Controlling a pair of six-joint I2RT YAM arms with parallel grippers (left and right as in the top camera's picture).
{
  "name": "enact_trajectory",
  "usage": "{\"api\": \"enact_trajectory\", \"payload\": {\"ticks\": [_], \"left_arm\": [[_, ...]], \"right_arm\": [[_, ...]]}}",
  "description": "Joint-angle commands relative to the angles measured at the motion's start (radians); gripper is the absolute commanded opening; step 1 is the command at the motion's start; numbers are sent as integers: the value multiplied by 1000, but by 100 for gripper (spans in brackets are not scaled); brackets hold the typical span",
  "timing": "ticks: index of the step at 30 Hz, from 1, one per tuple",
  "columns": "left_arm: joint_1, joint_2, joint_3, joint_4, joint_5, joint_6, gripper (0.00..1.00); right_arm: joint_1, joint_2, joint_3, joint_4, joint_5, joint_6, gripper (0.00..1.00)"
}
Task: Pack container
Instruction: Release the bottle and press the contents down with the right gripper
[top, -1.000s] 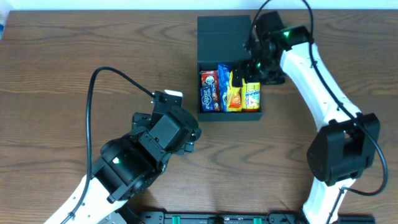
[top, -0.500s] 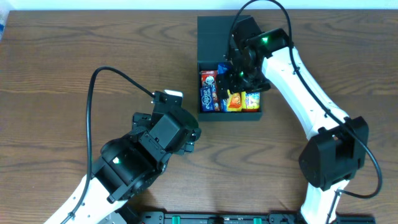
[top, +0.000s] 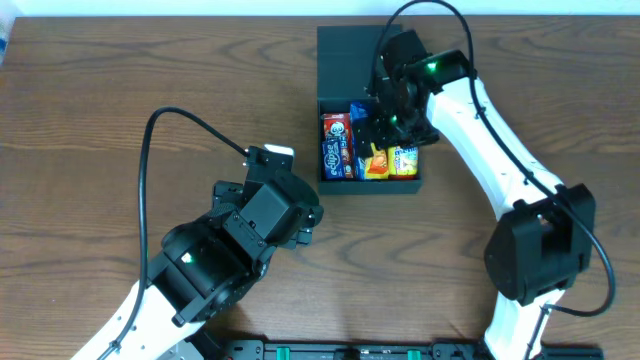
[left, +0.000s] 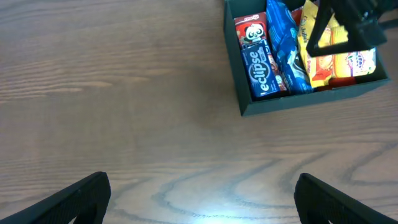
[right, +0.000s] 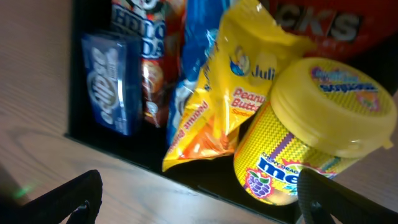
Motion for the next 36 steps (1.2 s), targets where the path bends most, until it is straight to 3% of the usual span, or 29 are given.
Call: {"api": "enact_trajectory", "payload": {"ticks": [1,9,36], "left_arm": [[3,0,0,-3,-18,-11,95],[3,0,0,-3,-18,-11,95],[3,0,0,-3,-18,-11,95]], "right_arm": [[-11,-26,-34,19,17,-17,99],[-25,-24,-93,126,18,-18,99],[-27,-6,-154,187,13,-8,99]]}}
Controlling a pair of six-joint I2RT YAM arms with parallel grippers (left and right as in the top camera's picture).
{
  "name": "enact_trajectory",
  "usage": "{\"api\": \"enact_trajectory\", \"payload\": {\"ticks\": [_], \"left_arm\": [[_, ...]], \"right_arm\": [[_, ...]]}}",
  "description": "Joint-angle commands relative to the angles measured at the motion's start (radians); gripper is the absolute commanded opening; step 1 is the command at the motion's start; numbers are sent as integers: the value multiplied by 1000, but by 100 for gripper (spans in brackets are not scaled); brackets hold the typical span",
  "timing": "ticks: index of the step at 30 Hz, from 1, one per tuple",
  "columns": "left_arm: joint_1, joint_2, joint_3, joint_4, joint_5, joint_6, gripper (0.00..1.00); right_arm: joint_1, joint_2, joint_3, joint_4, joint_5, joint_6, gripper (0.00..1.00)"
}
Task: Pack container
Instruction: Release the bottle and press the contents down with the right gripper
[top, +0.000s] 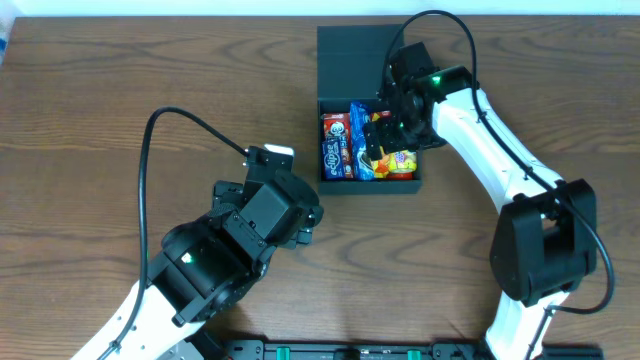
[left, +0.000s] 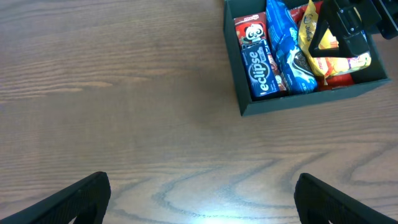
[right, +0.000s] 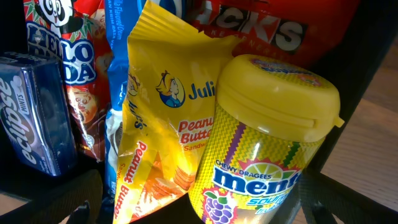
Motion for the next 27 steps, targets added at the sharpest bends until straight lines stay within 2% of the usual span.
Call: {"api": "enact_trajectory", "payload": {"ticks": [1,19,23,27], "left_arm": [[3,0,0,-3,-18,-11,95],[3,0,0,-3,-18,-11,95],[3,0,0,-3,-18,-11,95],[3,0,0,-3,-18,-11,95]], "right_arm": [[9,5,-2,5,-87,-2,99],[36,-101,24,-32,-97,1,99],[58,-179,23,-41,16,2,99],[90,-285,12,-58,24,1,99]]}}
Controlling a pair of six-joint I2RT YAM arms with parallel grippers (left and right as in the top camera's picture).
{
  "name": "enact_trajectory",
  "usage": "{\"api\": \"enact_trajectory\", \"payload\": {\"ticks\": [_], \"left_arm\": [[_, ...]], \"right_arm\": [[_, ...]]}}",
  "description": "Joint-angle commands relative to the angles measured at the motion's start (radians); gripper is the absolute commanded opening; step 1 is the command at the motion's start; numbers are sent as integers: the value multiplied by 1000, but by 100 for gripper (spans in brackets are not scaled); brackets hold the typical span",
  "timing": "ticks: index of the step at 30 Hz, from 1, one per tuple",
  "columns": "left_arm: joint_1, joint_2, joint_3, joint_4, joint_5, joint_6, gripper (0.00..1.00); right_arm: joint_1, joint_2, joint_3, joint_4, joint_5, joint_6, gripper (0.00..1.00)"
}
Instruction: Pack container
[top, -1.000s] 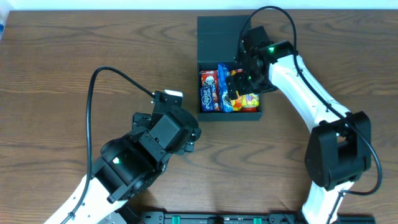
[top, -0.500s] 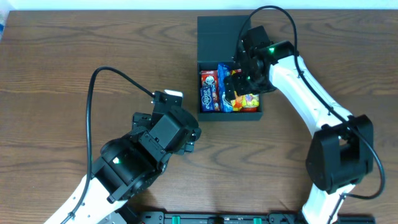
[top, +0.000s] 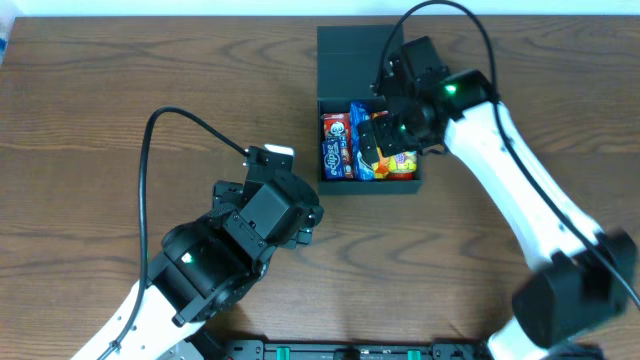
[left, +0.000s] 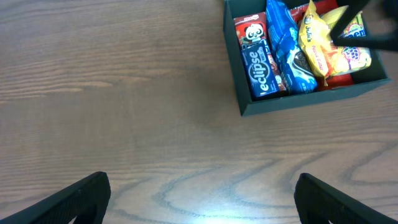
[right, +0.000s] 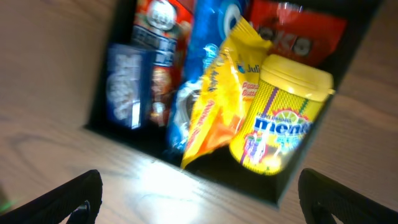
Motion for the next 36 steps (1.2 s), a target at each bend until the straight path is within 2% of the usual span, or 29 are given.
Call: {"api": "enact_trajectory", "payload": {"ticks": [1,6,13,17,36], "left_arm": [[3,0,0,-3,-18,-11,95],[3,0,0,-3,-18,-11,95],[3,0,0,-3,-18,-11,95],[3,0,0,-3,-18,-11,95],[3,0,0,-4,-19,-11,95]], "right_arm": [[34,-100,-2,-3,44,1,99],[78,-239,-113,19,175,44,99],[84,-388,-292,17,180,134,99],[84,-404,-296,-26,180,164,99],[84,-404,-296,-23,180,163,99]]}}
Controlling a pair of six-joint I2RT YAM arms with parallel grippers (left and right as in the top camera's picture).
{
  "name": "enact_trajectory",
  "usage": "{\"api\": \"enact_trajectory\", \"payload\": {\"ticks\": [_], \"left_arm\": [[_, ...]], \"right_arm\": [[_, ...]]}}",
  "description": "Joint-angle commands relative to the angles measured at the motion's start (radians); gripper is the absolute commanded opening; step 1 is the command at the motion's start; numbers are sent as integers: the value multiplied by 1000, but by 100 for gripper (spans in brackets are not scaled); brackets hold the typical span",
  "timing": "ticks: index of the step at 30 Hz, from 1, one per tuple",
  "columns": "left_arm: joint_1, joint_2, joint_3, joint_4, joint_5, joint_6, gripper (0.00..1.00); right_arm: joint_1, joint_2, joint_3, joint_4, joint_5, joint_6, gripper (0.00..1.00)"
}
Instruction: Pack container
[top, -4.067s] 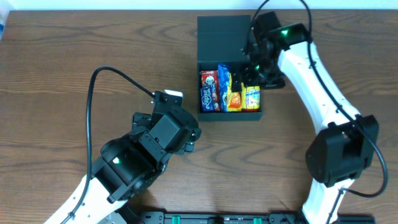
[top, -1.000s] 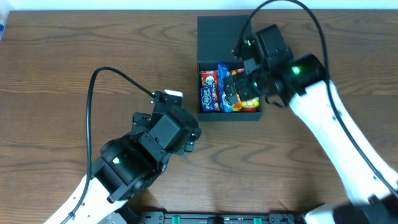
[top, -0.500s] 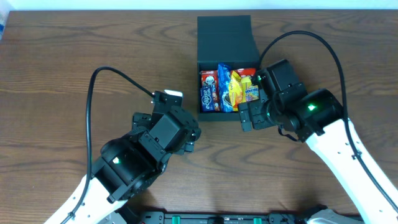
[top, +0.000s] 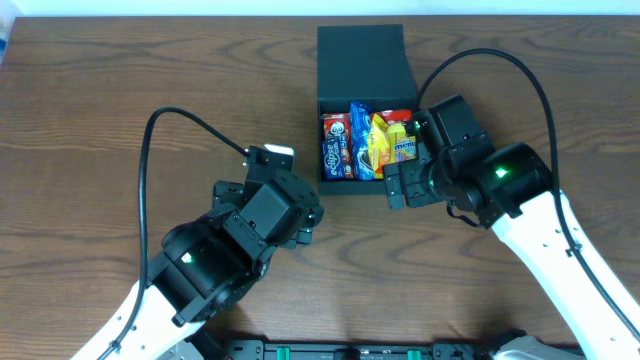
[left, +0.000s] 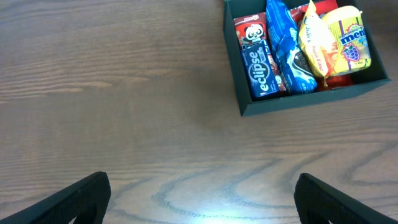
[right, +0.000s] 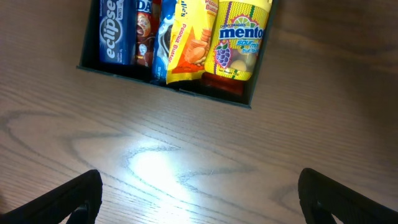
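The dark box (top: 330, 186) stands at the back middle of the table, its lid (top: 362, 60) flat behind it. Inside lie a blue Eclipse pack (top: 331, 158), a Hello Panda pack (top: 335, 125), a blue cookie packet (top: 357, 140), a yellow peanut butter packet (top: 378, 143), a yellow Mentos tub (top: 402, 143) and a red packet (right: 224, 86). My right gripper (right: 196, 193) hangs open over bare table just in front of the box. My left gripper (left: 199, 194) is open too, over bare wood well left and in front of the box (left: 245, 111).
The left arm (top: 220, 255) fills the front left of the table, with its black cable (top: 150, 170) looping above. The right arm (top: 530, 220) stretches along the right side. Wood table (top: 120, 100) lies around the box.
My right gripper has drawn back from above the box's contents to the table in front of the box. The Mentos tub now lies uncovered in the box. The left arm has not moved.
First my right gripper sat low in the box at the Mentos tub and the yellow packet. Then it was still close over them, the tub lying at the right end. Later it stood higher over the box, and now it is clear of it, open.
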Motion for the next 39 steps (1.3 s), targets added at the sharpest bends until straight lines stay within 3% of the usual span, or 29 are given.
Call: {"api": "enact_trajectory", "payload": {"ticks": [1,10,17,21,24,29,34,39], "left_arm": [[3,0,0,-6,-19,-11,96],[32,8,89,-11,-17,16,95],[229,122,379,-31,122,119,95],[383,237,533,-49,305,163,96],[536,385,644,-53,552,179,95],[667,607,736,-51,885,192,96],[713,807,814,-47,1033,193,95],[717,940,835,5,1090,217,96]], "right_arm": [[8,-13,0,-2,14,11,99],[8,-15,0,-1,14,11,99],[8,-35,0,3,34,11,99],[7,-64,0,3,73,8,99],[7,-106,0,1,99,-37,99],[7,-163,0,-23,138,-68,99],[7,-197,-2,-62,196,-66,99],[7,-200,-37,-59,229,-42,99]]}}
